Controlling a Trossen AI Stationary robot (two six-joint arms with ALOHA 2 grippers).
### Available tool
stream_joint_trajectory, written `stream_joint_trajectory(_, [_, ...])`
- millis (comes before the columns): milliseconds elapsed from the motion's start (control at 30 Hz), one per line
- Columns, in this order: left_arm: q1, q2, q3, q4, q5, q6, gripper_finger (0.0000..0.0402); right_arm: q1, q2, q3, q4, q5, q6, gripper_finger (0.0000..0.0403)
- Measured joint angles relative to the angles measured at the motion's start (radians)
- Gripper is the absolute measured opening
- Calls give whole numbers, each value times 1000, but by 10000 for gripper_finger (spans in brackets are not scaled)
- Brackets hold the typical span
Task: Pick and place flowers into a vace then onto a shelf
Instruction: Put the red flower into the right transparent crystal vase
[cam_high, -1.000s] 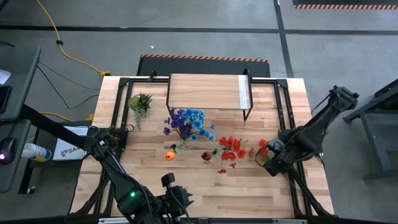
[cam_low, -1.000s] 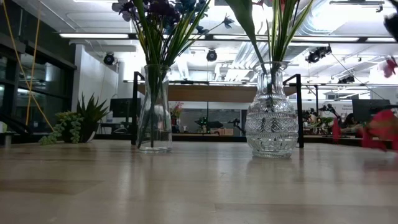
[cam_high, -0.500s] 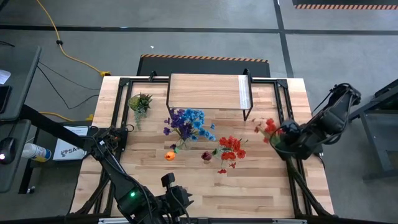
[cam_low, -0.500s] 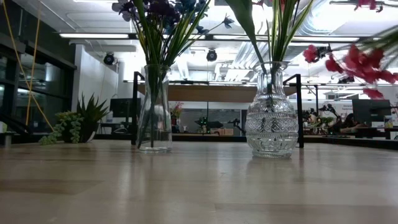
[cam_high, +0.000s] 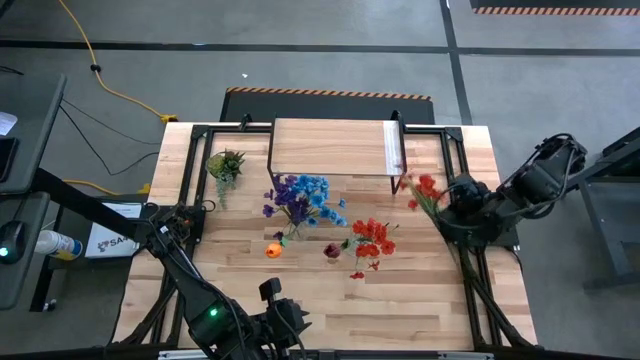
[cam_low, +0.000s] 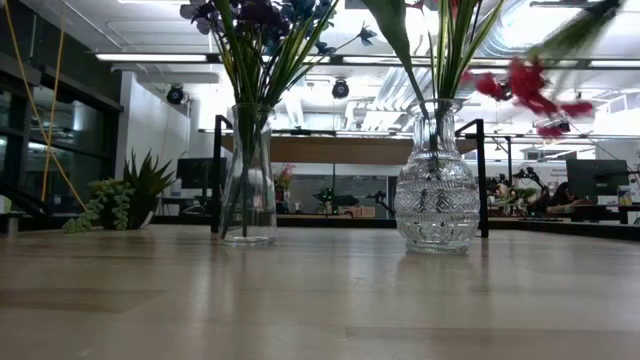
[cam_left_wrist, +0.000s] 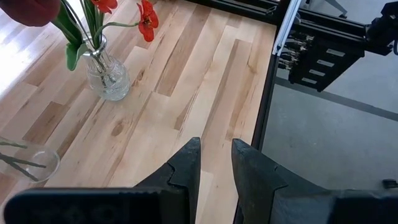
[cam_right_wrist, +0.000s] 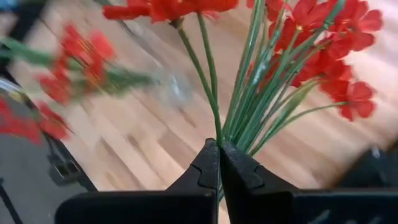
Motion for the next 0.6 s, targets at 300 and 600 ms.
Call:
stream_joint_trajectory(300, [0, 0, 0, 0, 0, 0, 124, -34, 0, 168, 190, 244, -244, 0])
stream_joint_trajectory(600, [0, 0, 0, 6, -59, -1, 124, -33, 5, 235, 619, 390, -751, 0])
